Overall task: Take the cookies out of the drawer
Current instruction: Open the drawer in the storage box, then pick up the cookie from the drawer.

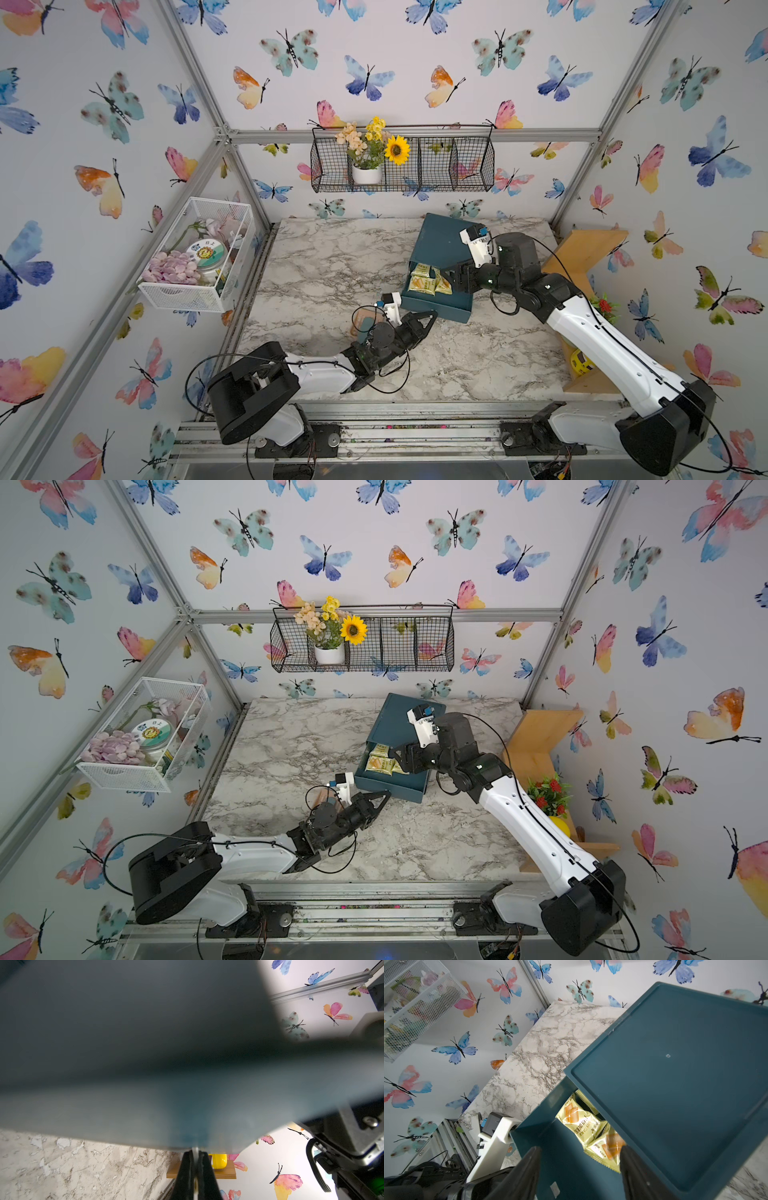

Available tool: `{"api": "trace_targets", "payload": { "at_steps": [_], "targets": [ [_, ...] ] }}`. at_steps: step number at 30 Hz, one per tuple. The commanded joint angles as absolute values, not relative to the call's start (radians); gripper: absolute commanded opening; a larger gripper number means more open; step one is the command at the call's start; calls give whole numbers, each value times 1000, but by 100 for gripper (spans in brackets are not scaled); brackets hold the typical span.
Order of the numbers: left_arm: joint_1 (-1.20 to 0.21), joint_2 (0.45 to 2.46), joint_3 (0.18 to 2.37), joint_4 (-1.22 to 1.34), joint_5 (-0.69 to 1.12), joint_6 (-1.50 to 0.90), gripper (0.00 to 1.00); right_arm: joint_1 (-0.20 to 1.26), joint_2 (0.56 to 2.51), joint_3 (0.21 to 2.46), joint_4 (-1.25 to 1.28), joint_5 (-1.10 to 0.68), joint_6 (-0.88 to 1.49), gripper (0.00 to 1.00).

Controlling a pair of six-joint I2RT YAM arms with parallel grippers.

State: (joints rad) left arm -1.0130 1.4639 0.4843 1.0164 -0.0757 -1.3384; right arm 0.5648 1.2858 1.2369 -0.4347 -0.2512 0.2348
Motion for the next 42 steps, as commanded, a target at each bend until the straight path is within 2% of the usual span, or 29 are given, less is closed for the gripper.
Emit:
{"api": "trace_targets", "payload": {
  "at_steps": [1, 8, 18, 27, 42],
  "targets": [
    [-1036, 1428, 465, 1026, -95, -1318, 0, 618, 1310, 1292, -530, -122, 221, 65],
    [-1058, 1389, 455, 1009, -123, -1285, 0, 745, 1355, 1345, -606, 28, 291, 65],
    [-1089, 1353, 421, 999, -148, -1283, 0, 871, 1425, 1346, -633, 276, 565, 61],
    [-1092, 1361, 399, 1028, -157, -1290, 0, 885, 1494, 1371, -743, 450, 732, 60],
    [-1091, 1382, 400, 1028, -154, -1298, 0, 888, 1558, 1344, -660, 523, 774, 58]
  ]
}}
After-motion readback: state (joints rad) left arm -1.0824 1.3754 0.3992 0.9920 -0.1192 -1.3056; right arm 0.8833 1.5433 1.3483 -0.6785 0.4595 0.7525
